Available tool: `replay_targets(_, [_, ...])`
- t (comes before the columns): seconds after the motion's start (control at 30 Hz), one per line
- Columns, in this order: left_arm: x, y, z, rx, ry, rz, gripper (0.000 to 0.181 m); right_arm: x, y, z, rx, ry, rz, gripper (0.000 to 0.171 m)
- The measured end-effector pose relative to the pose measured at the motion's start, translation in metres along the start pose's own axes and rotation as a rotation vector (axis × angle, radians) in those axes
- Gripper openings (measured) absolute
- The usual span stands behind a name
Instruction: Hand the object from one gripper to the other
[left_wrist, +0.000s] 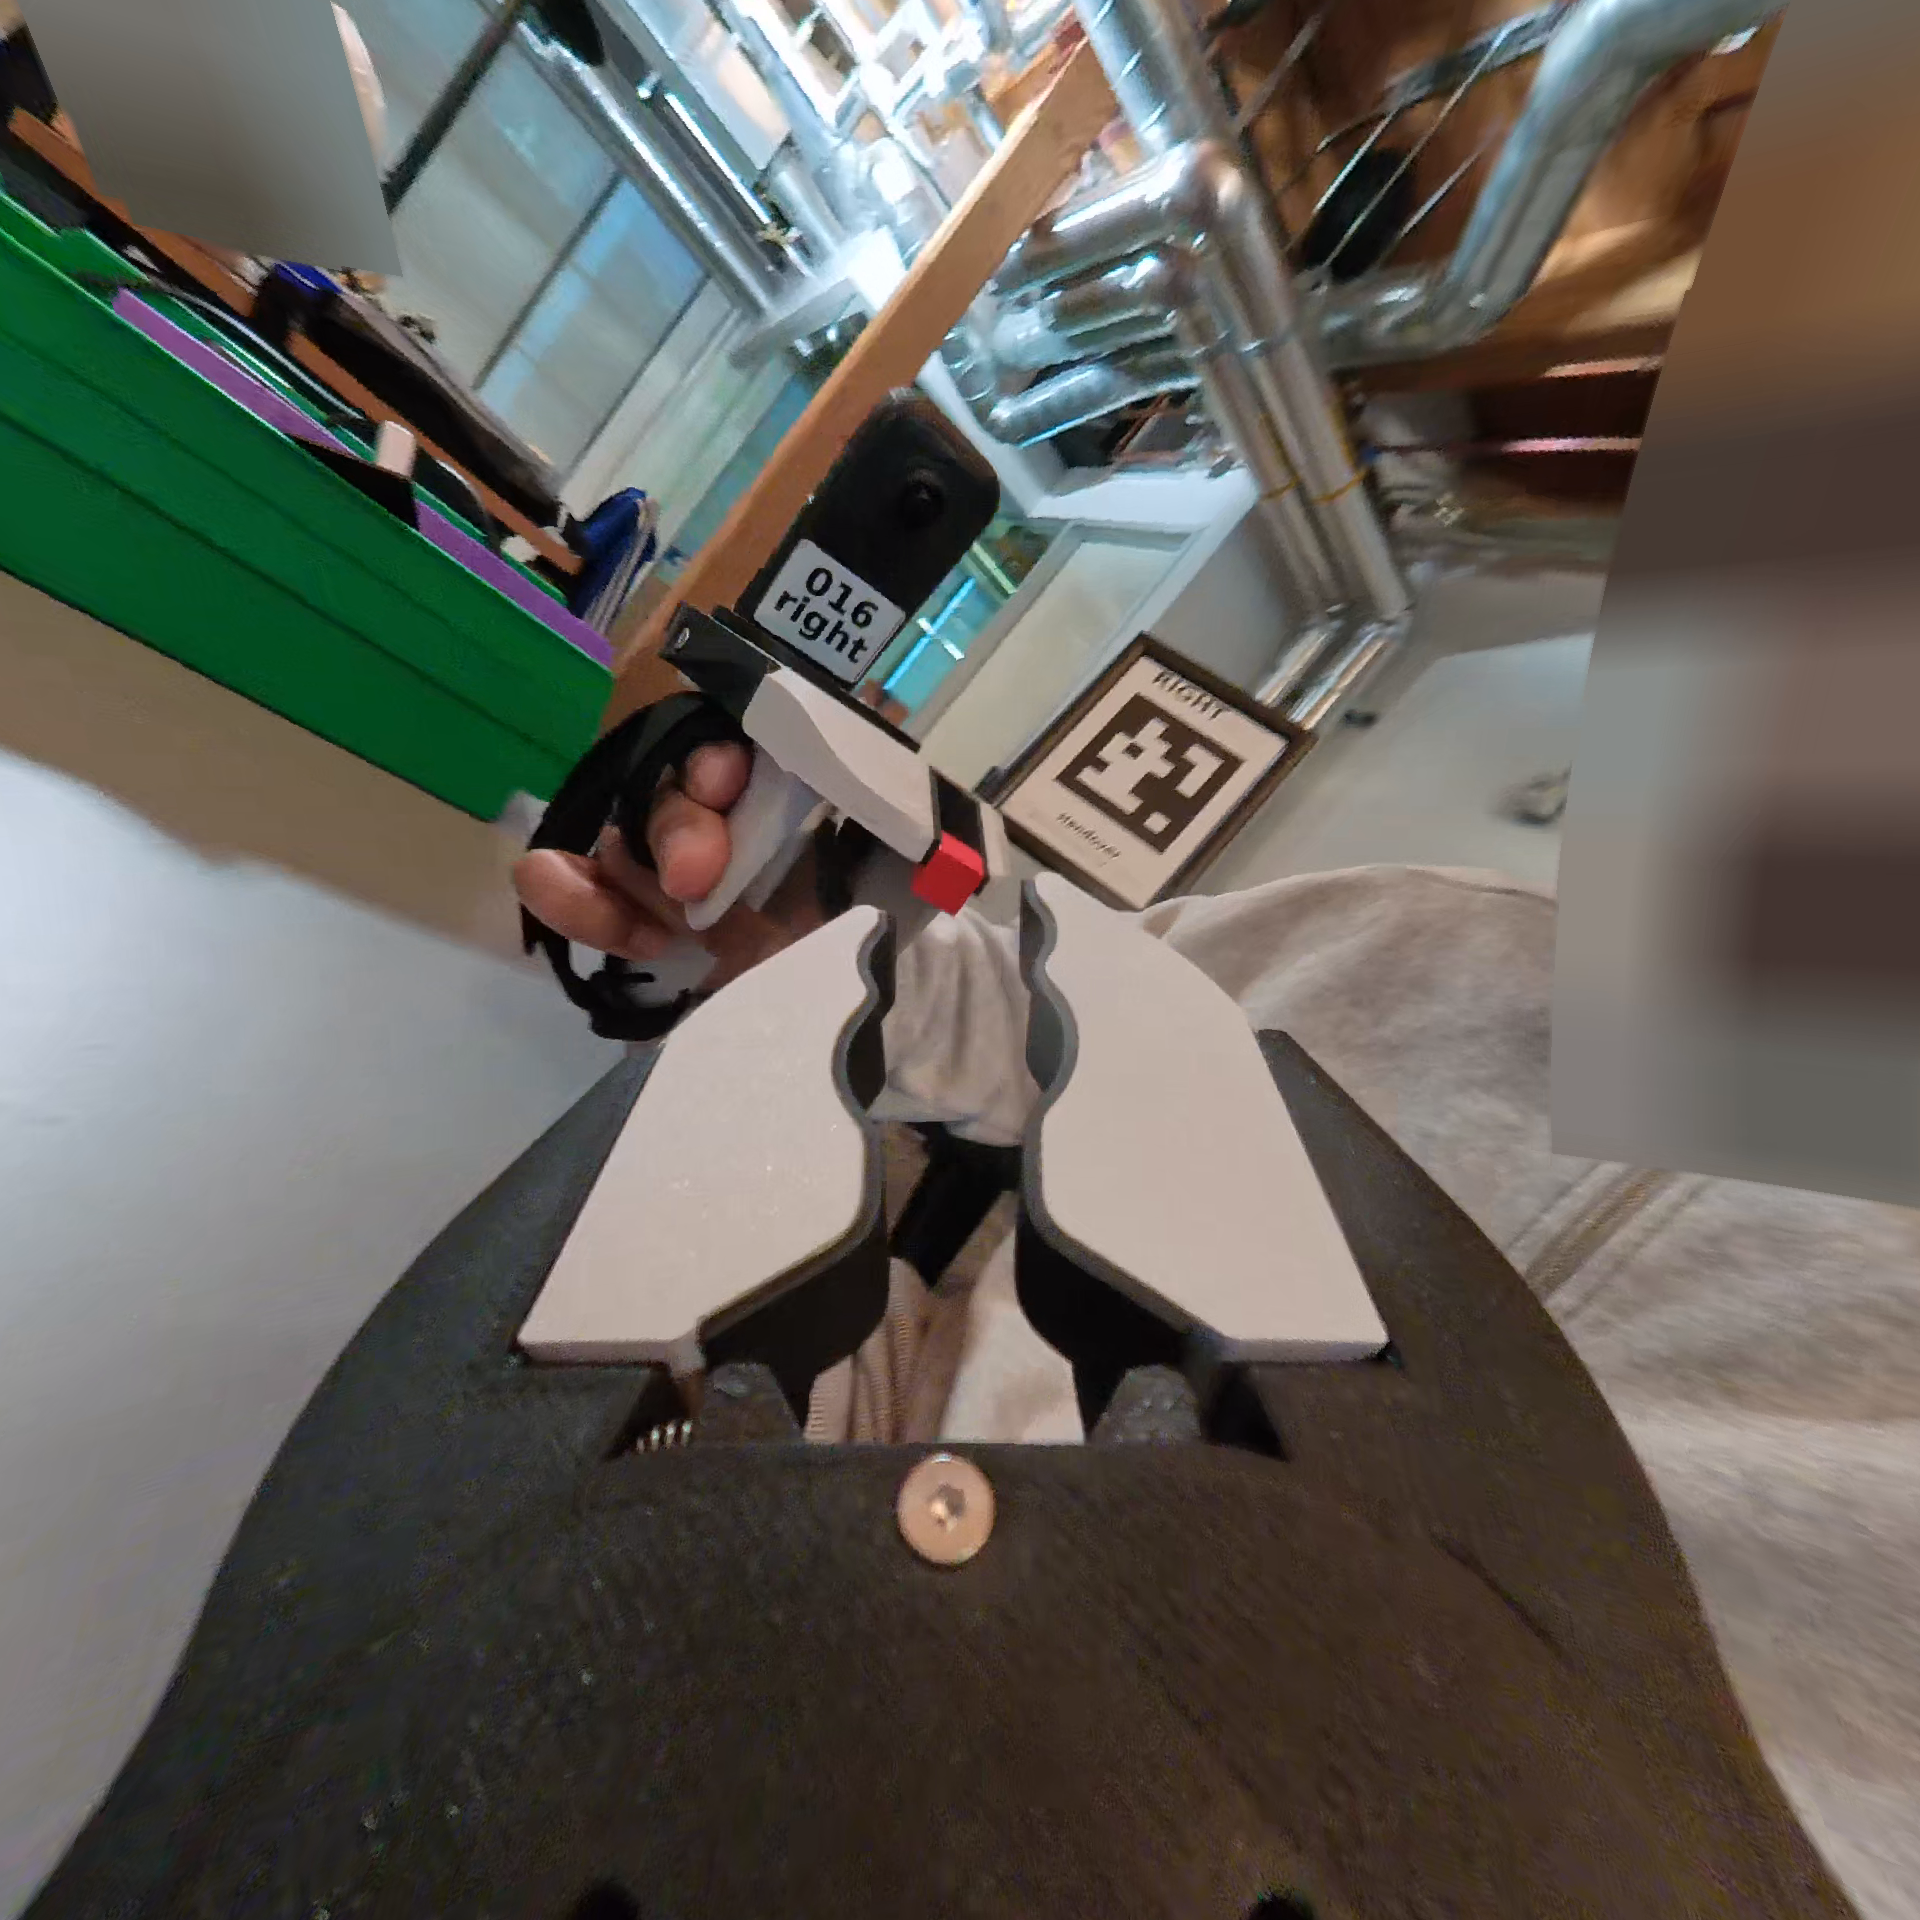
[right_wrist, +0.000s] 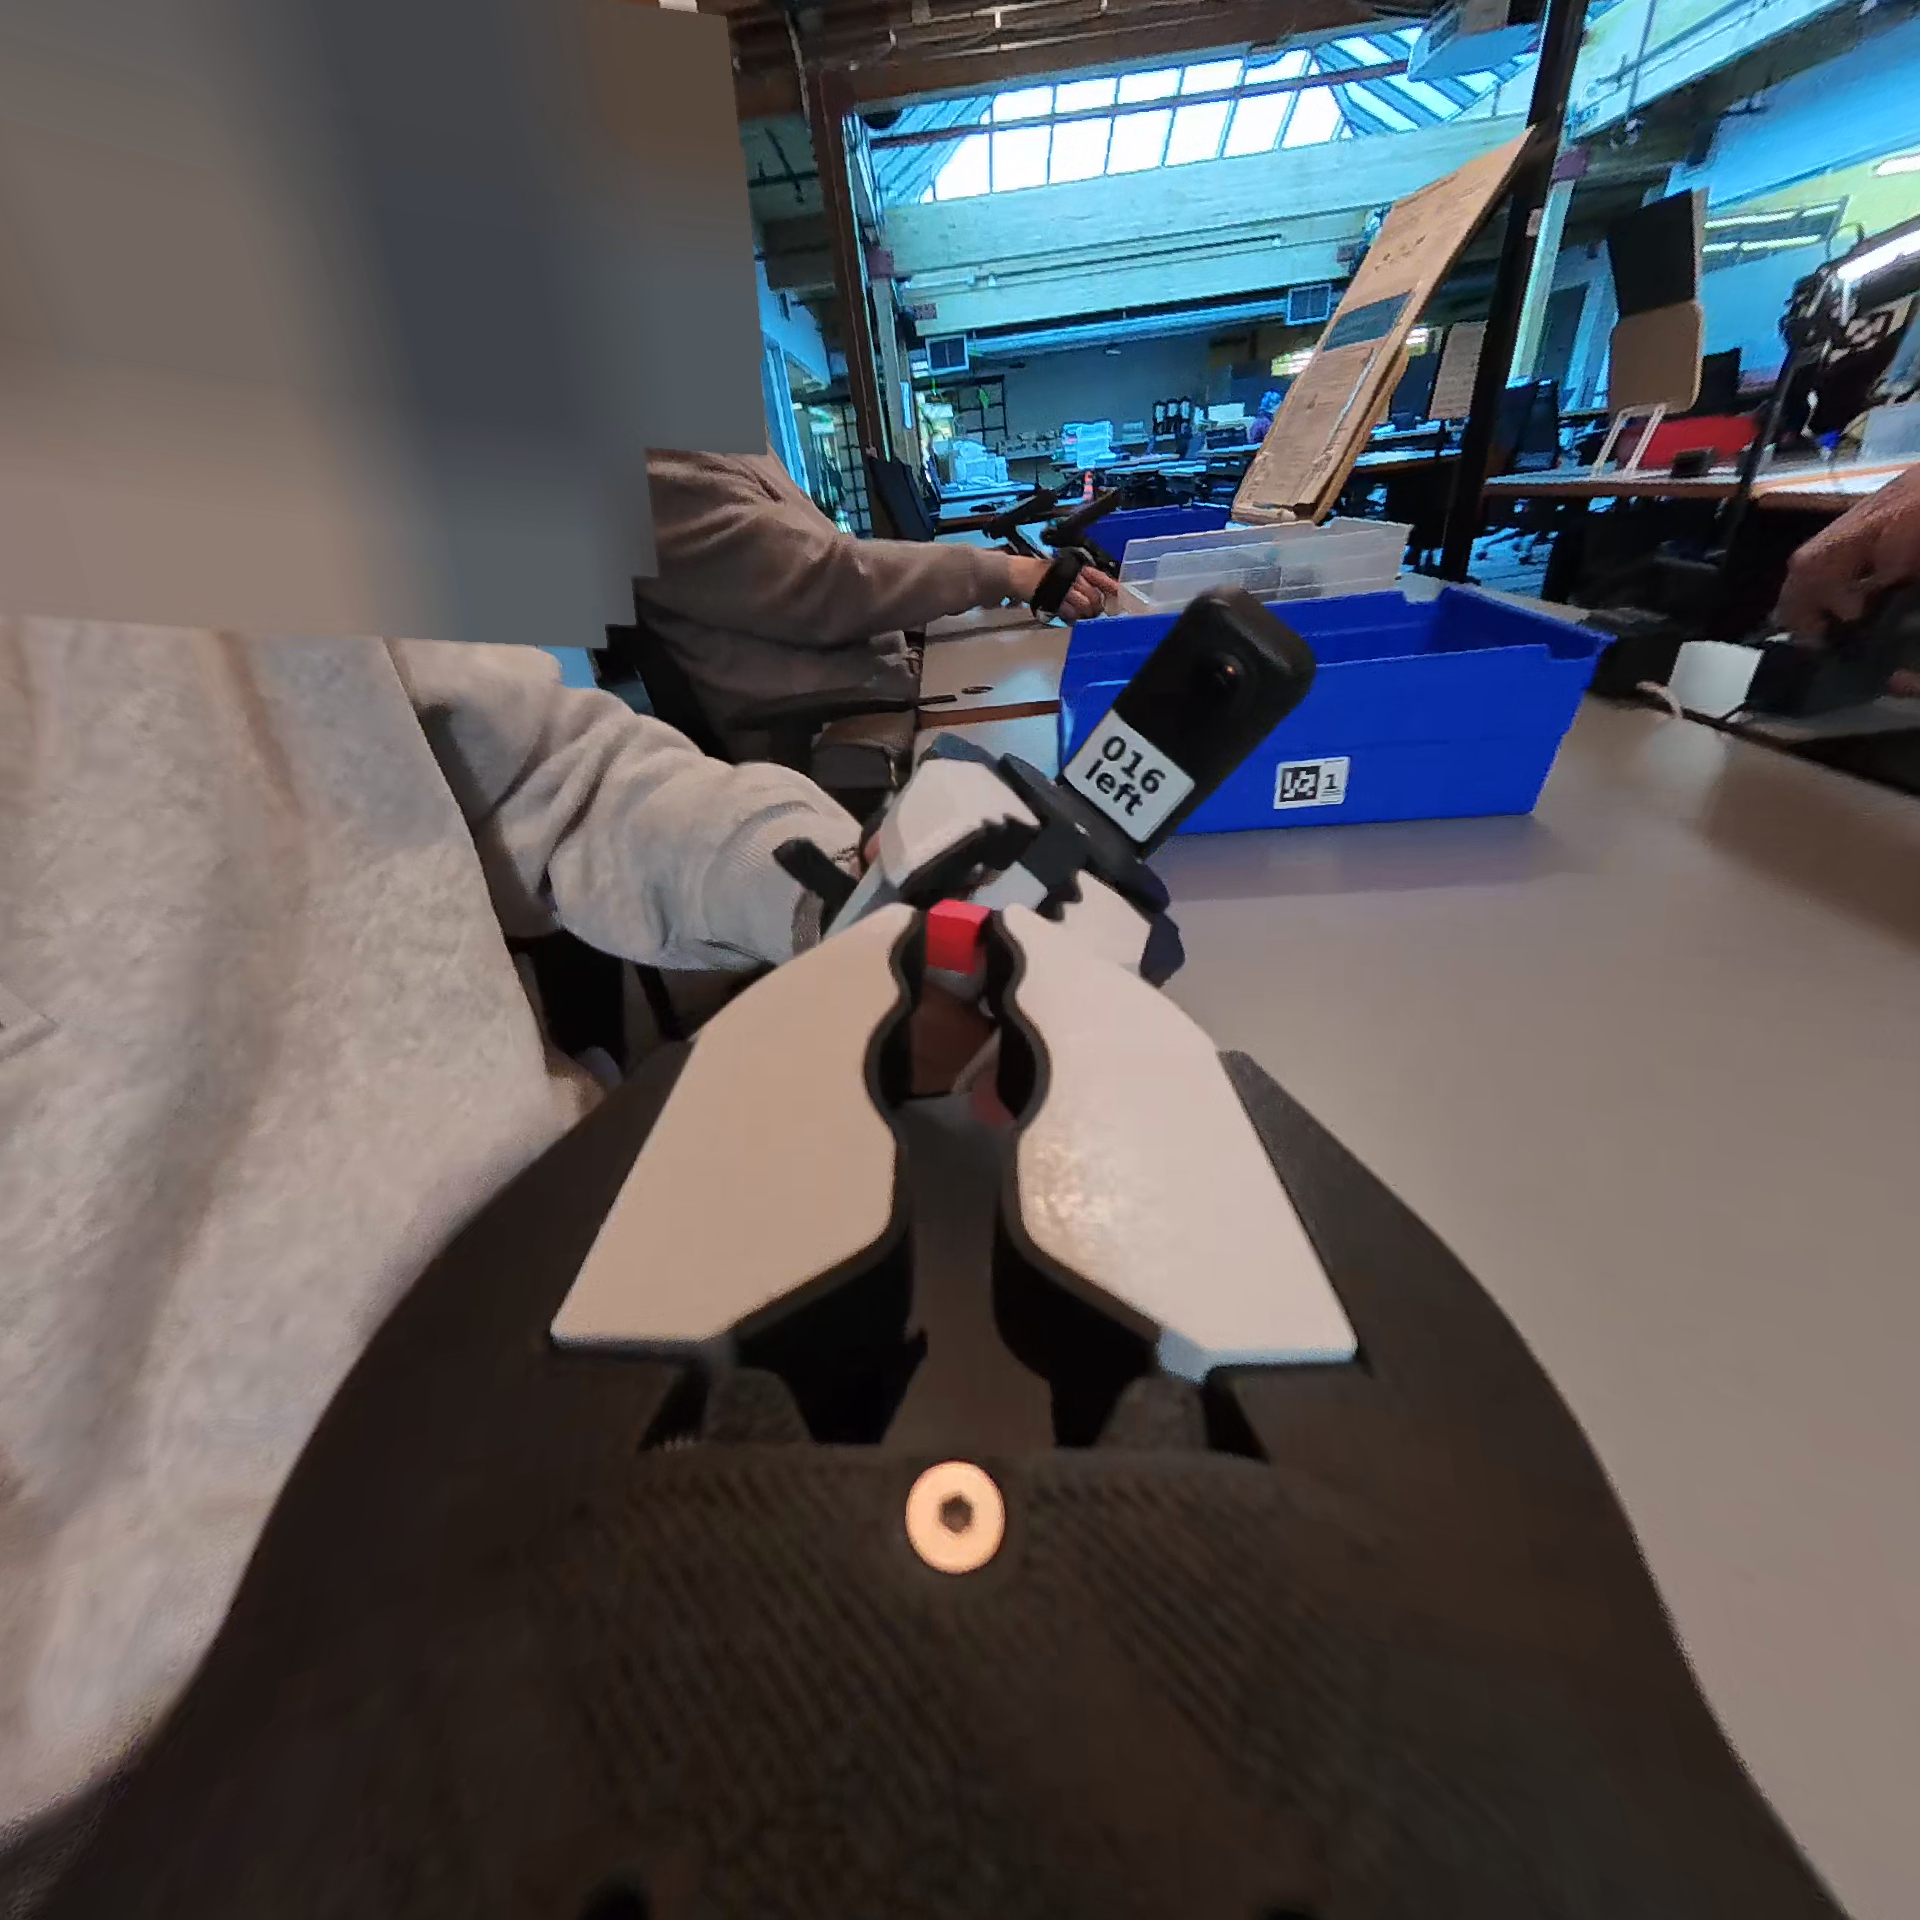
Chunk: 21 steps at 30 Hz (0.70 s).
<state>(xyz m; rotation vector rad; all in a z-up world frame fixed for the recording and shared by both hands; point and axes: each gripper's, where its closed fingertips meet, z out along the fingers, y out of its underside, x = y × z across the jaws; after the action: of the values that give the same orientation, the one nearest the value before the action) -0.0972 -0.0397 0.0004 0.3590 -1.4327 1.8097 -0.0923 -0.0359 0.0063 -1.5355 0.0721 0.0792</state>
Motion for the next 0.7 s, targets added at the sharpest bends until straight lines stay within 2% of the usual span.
replay_targets(0.17, [0.003,0.003,0.001,-0.021,0.05,-0.071,0.021,-0.006,0.007,0.006,-0.048,0.008,-0.118,0.011])
replay_targets(0.27, [0.002,0.008,0.003,-0.05,0.046,-0.089,0.015,-0.008,0.009,0.008,-0.06,0.002,-0.138,0.011])
replay_targets(0.47, [0.002,0.007,0.003,-0.059,0.035,-0.095,0.013,-0.007,0.007,0.008,-0.038,0.023,-0.188,0.011])
replay_targets(0.6, [-0.006,-0.004,-0.003,0.03,-0.007,-0.123,0.013,0.012,0.003,0.004,-0.031,0.186,-0.34,0.039])
replay_targets(0.7, [-0.018,-0.016,-0.011,0.138,-0.079,-0.154,0.012,0.023,0.004,0.002,-0.105,0.329,-0.5,0.042])
